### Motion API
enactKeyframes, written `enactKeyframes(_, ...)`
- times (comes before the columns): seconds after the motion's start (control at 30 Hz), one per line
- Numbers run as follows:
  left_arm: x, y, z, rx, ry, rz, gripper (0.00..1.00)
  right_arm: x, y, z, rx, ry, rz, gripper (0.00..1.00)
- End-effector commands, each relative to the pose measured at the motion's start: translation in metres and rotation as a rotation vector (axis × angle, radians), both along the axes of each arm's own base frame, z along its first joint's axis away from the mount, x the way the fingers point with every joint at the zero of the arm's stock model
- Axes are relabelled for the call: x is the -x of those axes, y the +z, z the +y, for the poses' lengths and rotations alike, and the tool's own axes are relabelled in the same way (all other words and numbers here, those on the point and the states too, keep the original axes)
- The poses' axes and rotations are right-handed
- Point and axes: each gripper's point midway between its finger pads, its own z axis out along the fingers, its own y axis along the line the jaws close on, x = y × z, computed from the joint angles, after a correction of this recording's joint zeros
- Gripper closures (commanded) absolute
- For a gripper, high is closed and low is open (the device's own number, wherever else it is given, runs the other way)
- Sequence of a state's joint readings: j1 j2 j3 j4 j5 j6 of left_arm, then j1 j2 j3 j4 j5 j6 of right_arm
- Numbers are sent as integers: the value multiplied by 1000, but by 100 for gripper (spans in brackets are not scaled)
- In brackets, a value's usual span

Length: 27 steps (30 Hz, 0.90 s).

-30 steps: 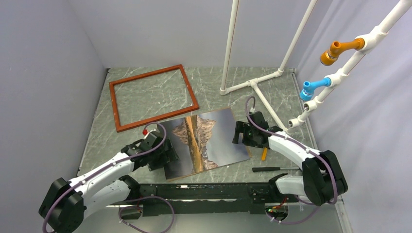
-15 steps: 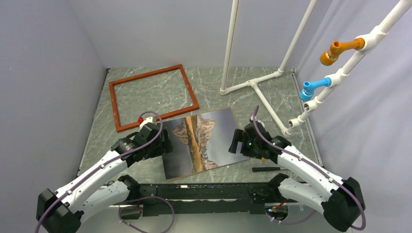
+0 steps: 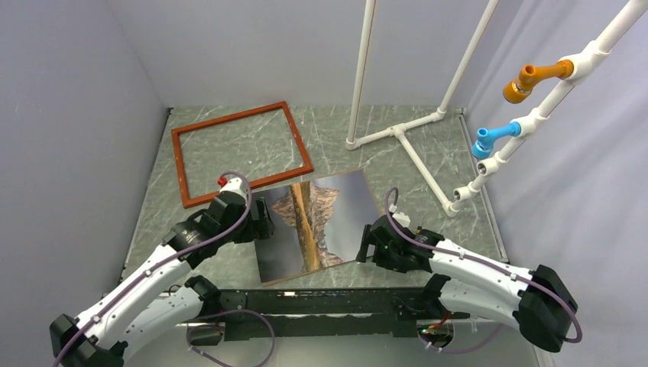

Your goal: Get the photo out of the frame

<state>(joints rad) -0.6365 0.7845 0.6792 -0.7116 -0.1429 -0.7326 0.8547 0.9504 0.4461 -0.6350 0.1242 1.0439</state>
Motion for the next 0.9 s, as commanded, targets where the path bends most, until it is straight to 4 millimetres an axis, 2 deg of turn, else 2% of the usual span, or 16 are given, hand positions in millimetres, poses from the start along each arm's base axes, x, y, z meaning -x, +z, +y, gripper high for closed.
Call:
enactKeyframes(0.0,-7,37,-7,53,-58,-125,0,-18,-7,6,-13,-84,-57,0)
enactKeyframes(0.13,-6,45,-2,56,-52,-157,0,-30,-8,4,0,-125,-99,0)
enactKeyframes(0.27,-4,50,0,61,-49,-168,1,-41,-5,-8,65,-165,-147,1)
enactKeyframes(0.5,-1,62,-1,94,-50,-183,1,-58,2,-8,79,-130,-195,1)
enactKeyframes(0.7,-1,78,1,106,-44,-214,1,-70,19,-6,34,-125,-248,1)
enactKeyframes(0.8,-1,87,2,99,-50,-229,1,-65,33,-15,62,-149,-224,1)
enactKeyframes(0.87,-1,94,7,82,-46,-244,1,-61,49,-20,68,-150,-220,1)
